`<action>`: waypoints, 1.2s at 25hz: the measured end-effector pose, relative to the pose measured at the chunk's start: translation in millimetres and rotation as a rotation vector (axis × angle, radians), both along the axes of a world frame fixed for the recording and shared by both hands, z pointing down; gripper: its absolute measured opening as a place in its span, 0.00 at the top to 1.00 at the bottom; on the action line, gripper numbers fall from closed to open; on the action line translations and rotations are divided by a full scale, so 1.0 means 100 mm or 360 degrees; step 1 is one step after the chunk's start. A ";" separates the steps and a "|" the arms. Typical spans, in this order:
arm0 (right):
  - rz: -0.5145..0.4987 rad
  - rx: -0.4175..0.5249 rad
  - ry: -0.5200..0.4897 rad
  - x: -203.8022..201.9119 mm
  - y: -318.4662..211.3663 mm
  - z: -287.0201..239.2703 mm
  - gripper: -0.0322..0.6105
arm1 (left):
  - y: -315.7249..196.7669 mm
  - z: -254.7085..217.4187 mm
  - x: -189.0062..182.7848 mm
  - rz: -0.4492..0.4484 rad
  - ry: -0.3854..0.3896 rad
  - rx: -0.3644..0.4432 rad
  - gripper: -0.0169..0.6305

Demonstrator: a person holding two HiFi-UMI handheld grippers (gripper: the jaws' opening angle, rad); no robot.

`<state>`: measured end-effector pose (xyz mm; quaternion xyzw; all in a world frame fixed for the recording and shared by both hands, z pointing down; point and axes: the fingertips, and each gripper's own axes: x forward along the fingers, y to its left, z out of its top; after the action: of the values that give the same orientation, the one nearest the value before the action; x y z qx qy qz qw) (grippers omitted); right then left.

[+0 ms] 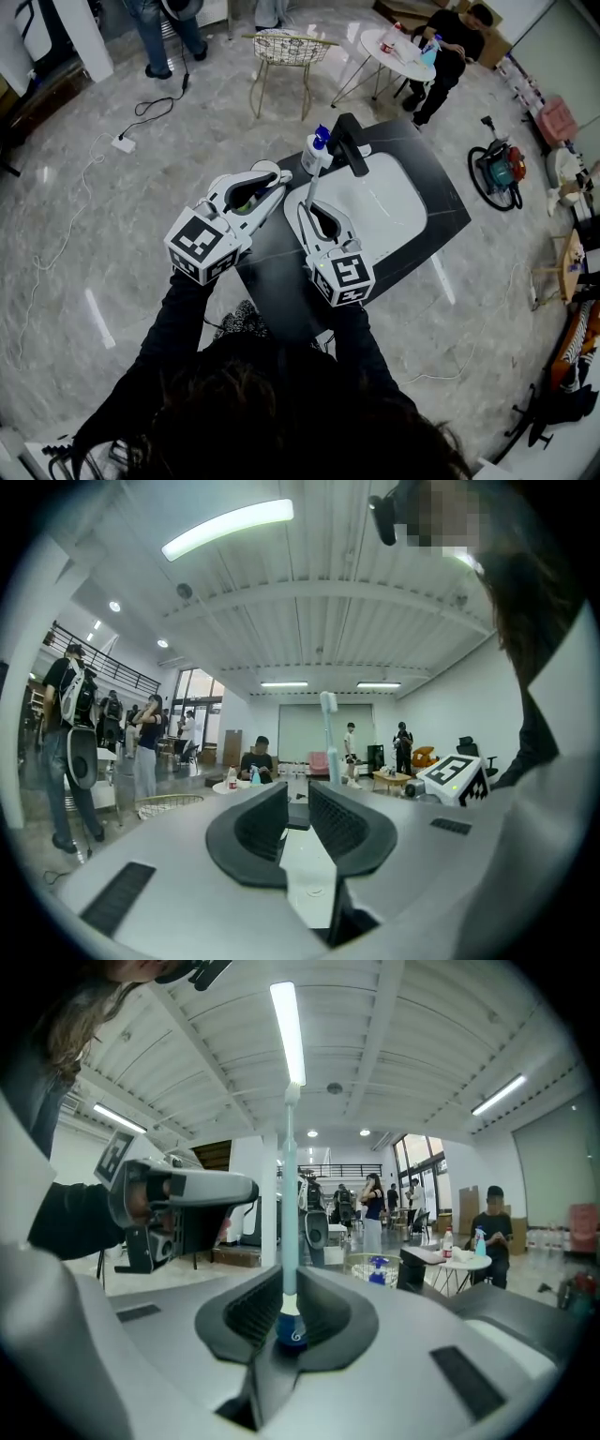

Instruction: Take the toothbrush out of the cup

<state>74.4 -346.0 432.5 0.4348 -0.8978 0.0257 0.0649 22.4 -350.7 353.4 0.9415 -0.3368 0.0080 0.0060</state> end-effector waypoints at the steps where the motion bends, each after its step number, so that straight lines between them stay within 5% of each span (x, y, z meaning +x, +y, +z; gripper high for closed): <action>1: 0.0009 0.0010 -0.0005 0.02 0.00 -0.02 0.87 | -0.01 0.03 -0.03 -0.0044 0.0021 0.0014 0.86; 6: 0.0032 0.0047 -0.0030 0.08 -0.02 -0.12 0.87 | -0.04 0.30 -0.12 -0.0235 0.0043 0.0028 0.91; 30: 0.0094 0.0120 -0.0088 0.24 0.05 -0.27 0.88 | 0.04 0.48 -0.08 -0.0470 -0.0156 0.0099 0.96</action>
<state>98.7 -340.5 405.3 0.4625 -0.8863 0.0057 0.0228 14.6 -347.0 401.7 0.8800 -0.4716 0.0425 -0.0383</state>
